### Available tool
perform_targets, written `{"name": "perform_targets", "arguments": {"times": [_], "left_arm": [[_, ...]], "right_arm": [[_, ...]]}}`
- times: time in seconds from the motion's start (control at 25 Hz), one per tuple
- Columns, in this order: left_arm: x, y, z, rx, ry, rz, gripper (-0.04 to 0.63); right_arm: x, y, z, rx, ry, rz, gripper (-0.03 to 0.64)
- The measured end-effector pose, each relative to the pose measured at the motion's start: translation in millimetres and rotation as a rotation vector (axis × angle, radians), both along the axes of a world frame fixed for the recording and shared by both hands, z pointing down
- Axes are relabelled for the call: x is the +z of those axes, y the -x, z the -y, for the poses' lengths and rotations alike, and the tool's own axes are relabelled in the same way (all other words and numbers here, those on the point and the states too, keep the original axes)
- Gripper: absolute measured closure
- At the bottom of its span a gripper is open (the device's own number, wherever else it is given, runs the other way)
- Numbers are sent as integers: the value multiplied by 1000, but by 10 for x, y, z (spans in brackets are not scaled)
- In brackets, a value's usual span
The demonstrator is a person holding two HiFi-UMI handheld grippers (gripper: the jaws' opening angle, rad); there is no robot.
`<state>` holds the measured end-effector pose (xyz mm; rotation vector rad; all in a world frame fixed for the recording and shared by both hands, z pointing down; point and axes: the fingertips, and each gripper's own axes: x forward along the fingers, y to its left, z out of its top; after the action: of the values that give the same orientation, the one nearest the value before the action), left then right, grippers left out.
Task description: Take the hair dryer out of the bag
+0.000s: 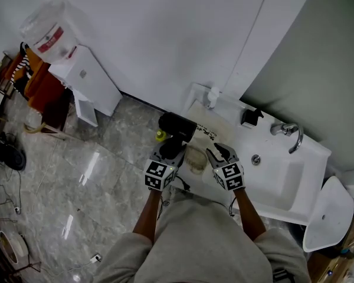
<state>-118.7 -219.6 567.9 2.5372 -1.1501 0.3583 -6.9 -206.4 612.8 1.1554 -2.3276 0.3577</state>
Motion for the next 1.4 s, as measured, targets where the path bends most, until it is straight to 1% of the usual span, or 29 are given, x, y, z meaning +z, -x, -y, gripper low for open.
{"name": "perform_targets", "arguments": {"times": [0.16,0.32,0.44,0.56,0.68,1.08,1.2,1.4], "left_arm": [[-143,-38,91,5,-31,-18,413],[-258,-70,150,1,-56,-40,414],[-380,-87,181,5,-84,-49,413],[-522,-104,204,5,-112,-59,414],[-672,-112,244,4,-143,-64,414],[-1004,-138,334,1,-220,-76,414],[-1043,-150,329,4,-234,-77,414],[-1060,-158,299,8,-233,-80,414]], "right_arm": [[-288,-232,93,106,-47,57,537],[-589,-447,177,180,-124,79,590],[-799,-620,245,236,-184,91,617],[-969,-772,290,270,-221,121,617],[-1119,-884,328,287,-255,128,617],[-1447,-967,343,296,-335,133,617],[-1502,-972,352,301,-349,134,617],[-1522,-959,321,305,-353,132,618]]}}
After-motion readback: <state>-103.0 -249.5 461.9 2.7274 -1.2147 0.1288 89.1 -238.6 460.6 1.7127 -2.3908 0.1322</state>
